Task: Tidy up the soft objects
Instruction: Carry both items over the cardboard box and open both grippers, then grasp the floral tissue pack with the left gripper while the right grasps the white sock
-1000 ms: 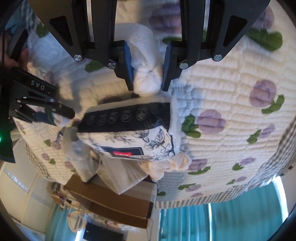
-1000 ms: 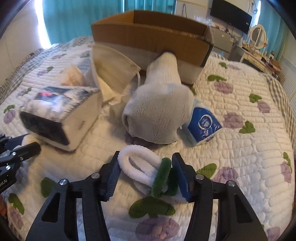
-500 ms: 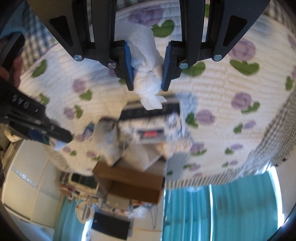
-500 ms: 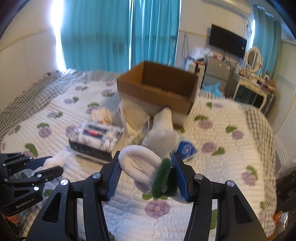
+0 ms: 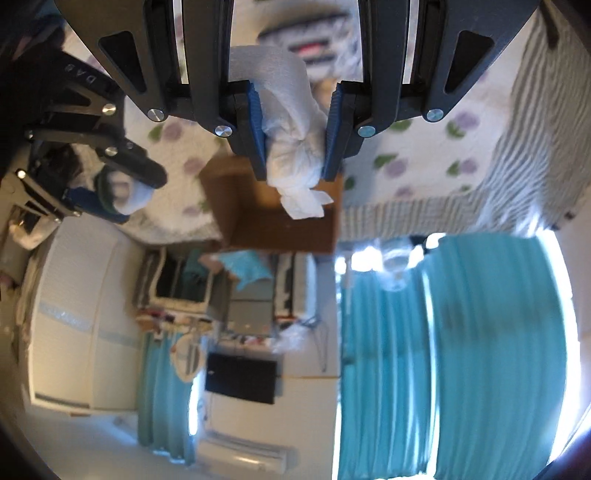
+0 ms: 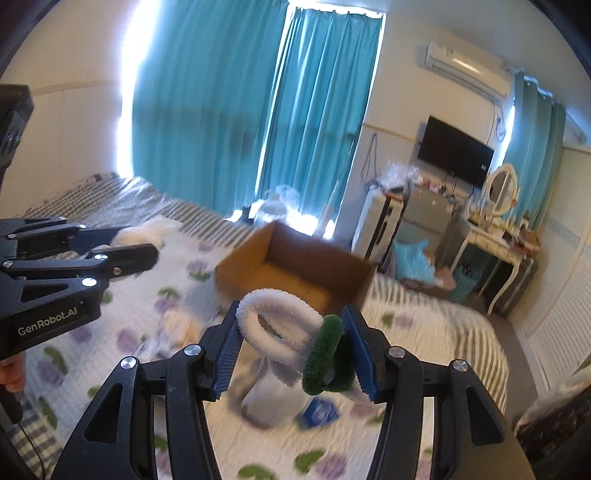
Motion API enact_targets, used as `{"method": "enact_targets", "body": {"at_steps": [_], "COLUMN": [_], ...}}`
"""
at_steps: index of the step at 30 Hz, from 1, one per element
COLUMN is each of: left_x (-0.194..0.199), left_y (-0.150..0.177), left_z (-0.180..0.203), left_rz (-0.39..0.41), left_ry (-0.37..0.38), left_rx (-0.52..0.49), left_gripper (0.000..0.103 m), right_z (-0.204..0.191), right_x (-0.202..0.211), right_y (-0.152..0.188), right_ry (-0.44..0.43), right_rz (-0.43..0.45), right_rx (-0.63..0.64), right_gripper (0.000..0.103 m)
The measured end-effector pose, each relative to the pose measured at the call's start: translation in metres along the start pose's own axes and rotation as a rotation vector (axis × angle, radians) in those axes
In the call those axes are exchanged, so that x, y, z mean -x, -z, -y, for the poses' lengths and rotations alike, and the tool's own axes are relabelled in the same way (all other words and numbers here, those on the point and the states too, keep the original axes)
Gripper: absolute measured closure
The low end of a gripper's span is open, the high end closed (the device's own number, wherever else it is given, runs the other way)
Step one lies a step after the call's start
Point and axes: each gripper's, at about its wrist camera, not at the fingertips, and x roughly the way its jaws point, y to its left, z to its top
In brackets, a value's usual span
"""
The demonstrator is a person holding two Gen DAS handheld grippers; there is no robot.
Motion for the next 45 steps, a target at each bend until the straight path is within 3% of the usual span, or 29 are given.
{"method": "enact_targets", "body": {"at_steps": [5,11,21,24,25,27,29,34,38,43,45], "left_x": [-0.047,-0.12,-0.204,-0.211,-0.212,-0.208,-0.196,-0.15,-0.084,0.006,0.031], "left_y": [-0.034,-0.046,-0.026,-0.022,-0.022,-0.024,-0.027,-0.042,-0.055,-0.062,-0.06], "left_z": [0.004,-0.006,-0.008,-0.011,-0.013,-0.015,-0.015,-0.01,-0.012,-0.011,-0.01], "left_rz": [0.034,-0.014,-0.123,-0.133,-0.139,-0.137,-0.108,-0.063,0.01,0.106,0.122], "left_ry": [-0.006,-0.004,-0.006,-0.044,-0.045,-0.049,-0.058,-0.078,-0.099,-0.112,-0.12], "left_rx": [-0.075,-0.061,-0.043,-0.024,-0.019,-0.008,-0.005,-0.027,-0.005,-0.018,-0.016], "left_gripper": [0.075,0.075,0.07,0.069,0.066,0.044,0.034,0.028,0.017,0.016,0.0], "right_z": [0.029,0.052,0.08,0.082,0.083,0.088,0.092,0.099,0.099,0.097,0.093], "right_x": [-0.034,-0.102,-0.215,-0.234,-0.238,-0.236,-0.229,-0.19,-0.136,-0.051,-0.016], "right_y": [-0.041,-0.066,-0.054,-0.044,-0.041,-0.036,-0.034,-0.047,-0.062,-0.081,-0.086], "right_ry": [0.006,-0.024,-0.081,-0.093,-0.087,-0.064,-0.072,-0.031,0.018,0.048,0.061], "right_rz": [0.05,0.028,-0.104,-0.128,-0.124,-0.114,-0.103,-0.065,-0.044,-0.001,0.026], "right_rx": [-0.028,-0.073,-0.162,-0.179,-0.189,-0.203,-0.223,-0.223,-0.195,-0.162,-0.149], "right_gripper": [0.05,0.049,0.046,0.033,0.022,0.015,0.015,0.012,0.011,0.003,0.0]}}
